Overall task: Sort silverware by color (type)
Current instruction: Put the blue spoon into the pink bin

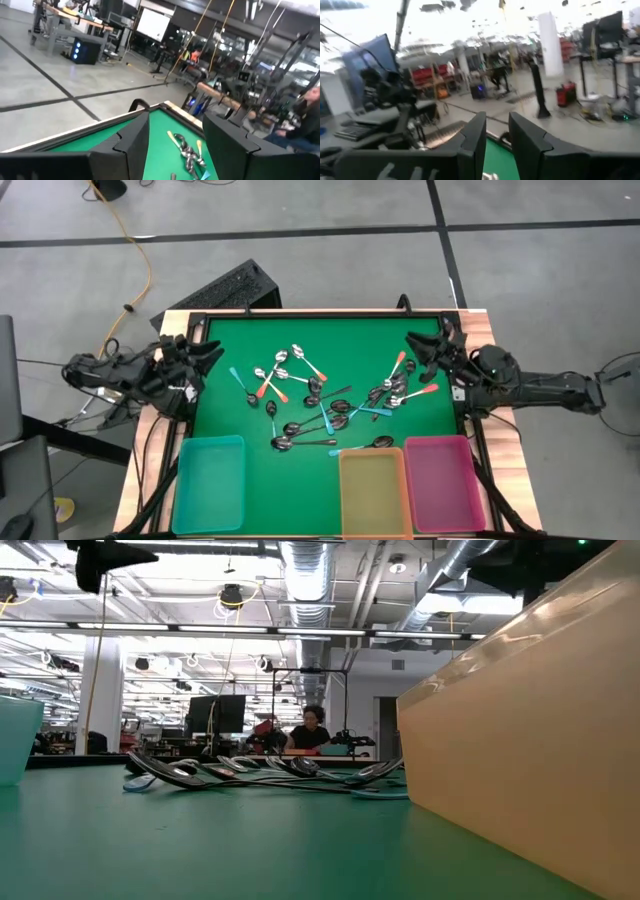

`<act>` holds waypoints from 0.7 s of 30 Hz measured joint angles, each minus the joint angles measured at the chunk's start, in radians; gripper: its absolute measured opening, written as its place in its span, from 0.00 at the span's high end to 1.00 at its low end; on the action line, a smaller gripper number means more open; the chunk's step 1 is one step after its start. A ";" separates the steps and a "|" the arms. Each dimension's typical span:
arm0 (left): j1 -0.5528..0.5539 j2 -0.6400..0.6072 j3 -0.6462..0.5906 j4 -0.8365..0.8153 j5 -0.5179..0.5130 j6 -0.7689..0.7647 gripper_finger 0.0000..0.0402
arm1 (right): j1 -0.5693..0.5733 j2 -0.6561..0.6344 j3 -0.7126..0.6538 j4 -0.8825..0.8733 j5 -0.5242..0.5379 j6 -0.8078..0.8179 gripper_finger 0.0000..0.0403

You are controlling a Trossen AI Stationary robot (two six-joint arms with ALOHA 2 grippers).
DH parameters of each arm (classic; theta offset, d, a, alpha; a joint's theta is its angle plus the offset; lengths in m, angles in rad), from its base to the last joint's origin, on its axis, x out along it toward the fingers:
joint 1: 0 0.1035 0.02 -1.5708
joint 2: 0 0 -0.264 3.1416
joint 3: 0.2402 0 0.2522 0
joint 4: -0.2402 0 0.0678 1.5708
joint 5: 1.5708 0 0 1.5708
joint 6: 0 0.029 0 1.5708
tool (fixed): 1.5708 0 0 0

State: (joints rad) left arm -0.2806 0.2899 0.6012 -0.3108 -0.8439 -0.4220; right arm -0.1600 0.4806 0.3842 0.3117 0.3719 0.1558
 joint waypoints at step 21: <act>0.001 0.191 0.246 -0.101 -0.018 0.217 0.50 | -0.168 0.456 0.457 -0.664 -0.262 -0.061 0.42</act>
State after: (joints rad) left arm -0.2798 0.4807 0.8469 -0.4119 -0.8618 -0.2054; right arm -0.3279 0.9365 0.8416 -0.3526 0.1101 0.0953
